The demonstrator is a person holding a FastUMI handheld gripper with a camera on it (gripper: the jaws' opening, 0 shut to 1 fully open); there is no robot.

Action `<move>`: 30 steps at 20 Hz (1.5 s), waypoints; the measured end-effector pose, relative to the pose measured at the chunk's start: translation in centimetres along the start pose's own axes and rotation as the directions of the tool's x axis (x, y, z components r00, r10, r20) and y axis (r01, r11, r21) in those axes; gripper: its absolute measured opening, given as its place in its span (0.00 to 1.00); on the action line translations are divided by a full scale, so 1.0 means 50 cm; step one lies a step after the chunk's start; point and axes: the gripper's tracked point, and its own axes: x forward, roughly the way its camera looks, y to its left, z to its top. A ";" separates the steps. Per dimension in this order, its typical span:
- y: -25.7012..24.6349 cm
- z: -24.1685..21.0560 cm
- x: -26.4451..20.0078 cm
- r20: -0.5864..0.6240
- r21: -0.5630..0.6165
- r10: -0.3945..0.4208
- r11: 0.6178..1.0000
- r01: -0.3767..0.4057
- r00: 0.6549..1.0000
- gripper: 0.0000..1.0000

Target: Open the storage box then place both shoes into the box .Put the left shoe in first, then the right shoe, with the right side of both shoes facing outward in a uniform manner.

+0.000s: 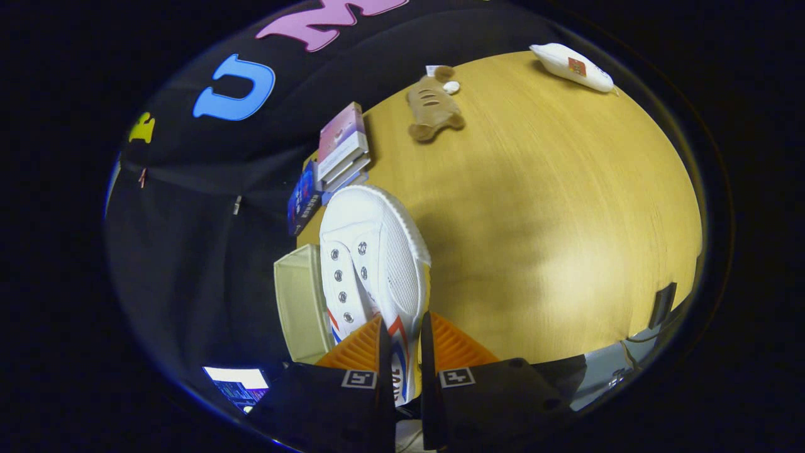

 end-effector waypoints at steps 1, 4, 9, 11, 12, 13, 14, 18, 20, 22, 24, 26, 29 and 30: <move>0.036 -0.005 -0.001 -0.005 -0.012 0.017 1.000 -0.017 1.000 0.21; 0.125 -0.027 0.011 -0.020 -0.041 0.047 0.998 -0.048 0.999 0.21; 0.232 -0.081 0.073 -0.070 -0.066 0.051 0.996 -0.055 0.996 0.21; 0.260 -0.105 0.103 -0.094 -0.085 0.036 0.995 -0.044 0.995 0.21; 0.270 -0.116 0.118 -0.105 -0.096 0.027 0.995 -0.037 0.994 0.21; 0.278 -0.127 0.133 -0.117 -0.108 0.016 0.994 -0.028 0.993 0.21; 0.281 -0.134 0.150 -0.123 -0.118 0.001 0.993 -0.016 0.992 0.21; 0.282 -0.158 0.197 -0.141 -0.154 -0.054 0.988 0.033 0.989 0.21; 0.269 -0.165 0.206 -0.141 -0.171 -0.095 0.983 0.070 0.985 0.21; 0.256 -0.172 0.206 -0.144 -0.181 -0.127 0.978 0.100 0.981 0.27; 0.280 -0.161 0.200 -0.131 -0.146 -0.071 0.988 0.051 0.989 0.43; 0.283 -0.141 0.178 -0.106 -0.143 -0.050 0.989 0.035 0.993 0.79; 0.267 -0.122 0.169 -0.085 -0.142 -0.050 0.989 0.038 0.995 0.99; 0.262 -0.121 0.166 -0.083 -0.139 -0.047 0.990 0.035 0.995 0.99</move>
